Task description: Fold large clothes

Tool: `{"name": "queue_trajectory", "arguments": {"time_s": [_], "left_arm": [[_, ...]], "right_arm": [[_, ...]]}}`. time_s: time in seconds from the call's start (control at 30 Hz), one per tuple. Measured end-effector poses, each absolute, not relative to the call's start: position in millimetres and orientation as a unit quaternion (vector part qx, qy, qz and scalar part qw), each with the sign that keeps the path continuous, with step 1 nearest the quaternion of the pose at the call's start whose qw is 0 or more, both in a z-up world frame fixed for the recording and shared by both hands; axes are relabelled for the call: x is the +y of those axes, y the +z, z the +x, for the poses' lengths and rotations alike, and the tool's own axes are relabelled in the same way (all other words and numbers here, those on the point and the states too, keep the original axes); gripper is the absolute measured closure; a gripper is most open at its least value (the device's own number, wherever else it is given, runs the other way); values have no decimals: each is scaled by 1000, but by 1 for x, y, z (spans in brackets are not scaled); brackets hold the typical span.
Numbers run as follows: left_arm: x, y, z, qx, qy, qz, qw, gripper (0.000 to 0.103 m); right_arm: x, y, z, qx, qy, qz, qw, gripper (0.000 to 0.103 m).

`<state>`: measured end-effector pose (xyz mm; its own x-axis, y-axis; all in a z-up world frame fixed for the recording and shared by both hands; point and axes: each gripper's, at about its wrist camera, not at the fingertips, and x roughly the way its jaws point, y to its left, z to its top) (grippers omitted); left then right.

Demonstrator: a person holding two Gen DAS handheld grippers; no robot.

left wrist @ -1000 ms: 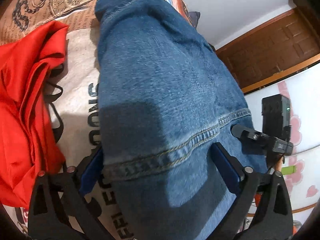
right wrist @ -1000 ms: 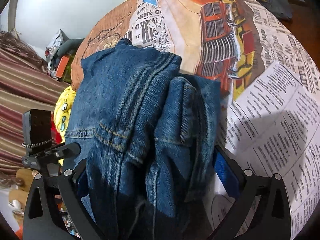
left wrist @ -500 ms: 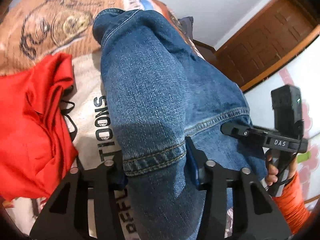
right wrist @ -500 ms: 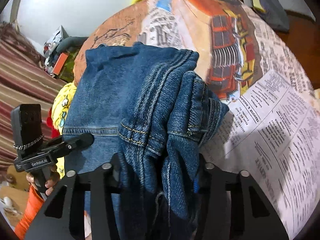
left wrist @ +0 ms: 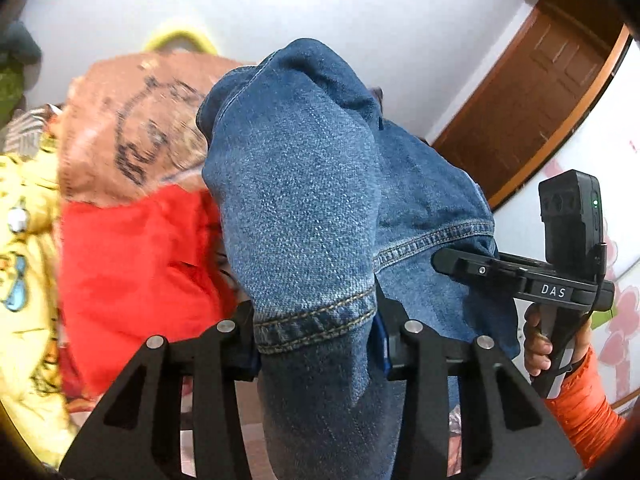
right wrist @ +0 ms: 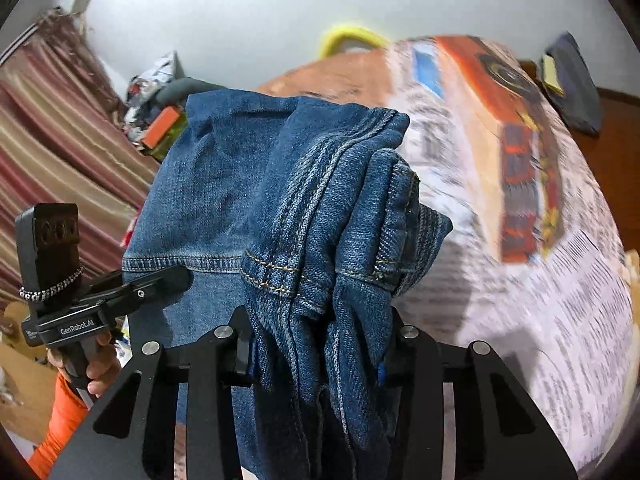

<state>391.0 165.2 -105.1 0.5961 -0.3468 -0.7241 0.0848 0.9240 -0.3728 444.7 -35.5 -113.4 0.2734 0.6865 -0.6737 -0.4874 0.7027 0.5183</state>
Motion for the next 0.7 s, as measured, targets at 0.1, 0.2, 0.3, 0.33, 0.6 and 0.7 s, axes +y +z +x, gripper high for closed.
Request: {"name": "queue_trajectory", "arguments": {"time_s": [0.1,0.2,0.3,0.33,0.6,0.7], "left_arm": [[191,-95,382,423,-107,-149,887,62],[225,-89,377,417,-89,-152,892,62],[254,-93,379,415,-69,-157,893,62],[263,-97,381,415,-64,-159,894,62],[335,-154,404,437,-21,-203,876,62],[352,-192,418,458,-13,-212,863,62]], "right_arm": [[-7,-105,447,467,387,101,789,66],[29,-104,454,463,403,98,783,66],[62,-108,460,465,416,95,776,66],[73,-109,462,467,419,95,773,66],[148,-158,498,512,425,94,741,66],[165,-190,514,537,418,90,728,66]]}}
